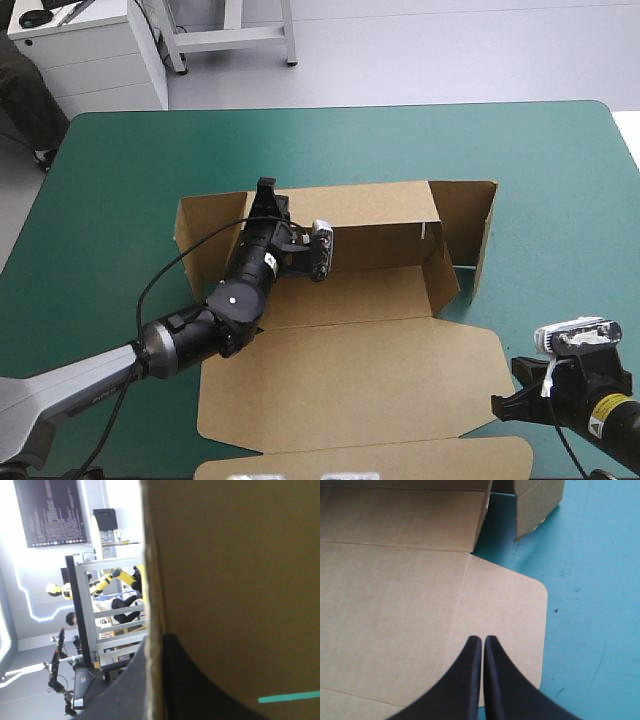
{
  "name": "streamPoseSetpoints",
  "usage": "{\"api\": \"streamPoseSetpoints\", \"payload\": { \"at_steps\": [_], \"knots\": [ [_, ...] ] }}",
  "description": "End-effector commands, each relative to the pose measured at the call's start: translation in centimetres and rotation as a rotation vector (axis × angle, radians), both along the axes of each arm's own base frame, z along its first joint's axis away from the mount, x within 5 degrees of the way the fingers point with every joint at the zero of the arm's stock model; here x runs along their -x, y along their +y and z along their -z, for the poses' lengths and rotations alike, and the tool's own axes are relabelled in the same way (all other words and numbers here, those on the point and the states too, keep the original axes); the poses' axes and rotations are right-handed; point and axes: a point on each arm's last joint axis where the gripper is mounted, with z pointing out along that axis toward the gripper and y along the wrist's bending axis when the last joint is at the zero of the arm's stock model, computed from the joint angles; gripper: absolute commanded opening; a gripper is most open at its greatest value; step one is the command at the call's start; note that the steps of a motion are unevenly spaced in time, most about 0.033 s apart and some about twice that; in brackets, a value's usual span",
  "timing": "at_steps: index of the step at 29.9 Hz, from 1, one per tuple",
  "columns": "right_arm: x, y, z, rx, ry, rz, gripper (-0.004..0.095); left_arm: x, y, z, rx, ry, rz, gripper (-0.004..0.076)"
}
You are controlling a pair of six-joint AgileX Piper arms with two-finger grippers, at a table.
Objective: Fold the box
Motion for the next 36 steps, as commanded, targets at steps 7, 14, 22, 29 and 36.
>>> {"api": "streamPoseSetpoints", "payload": {
  "at_steps": [7, 14, 22, 29, 36],
  "knots": [
    [-0.4, 0.1, -1.1, -0.025, -0.076, 0.0, -0.0001, 2.5, -1.2, -2.0, 0.041, -0.16, 0.063, -0.001],
    [-0.4, 0.1, -1.1, -0.025, -0.076, 0.0, 0.0, 3.0, -1.3, -2.3, 0.036, -0.192, 0.032, -0.001],
    [-0.2, 0.0, -0.9, -0.011, -0.047, 0.001, 0.0123, 3.0, -1.3, -2.3, 0.034, -0.193, 0.029, -0.001],
    [-0.3, 0.1, -1.1, -0.03, -0.049, 0.016, 0.0573, 3.0, -1.3, -2.3, 0.033, -0.196, 0.024, -0.001],
    [-1.5, -0.6, -4.7, -0.042, -0.109, 0.165, 0.0708, 3.0, -1.3, -2.3, 0.033, -0.196, 0.024, -0.001]
  ]
}}
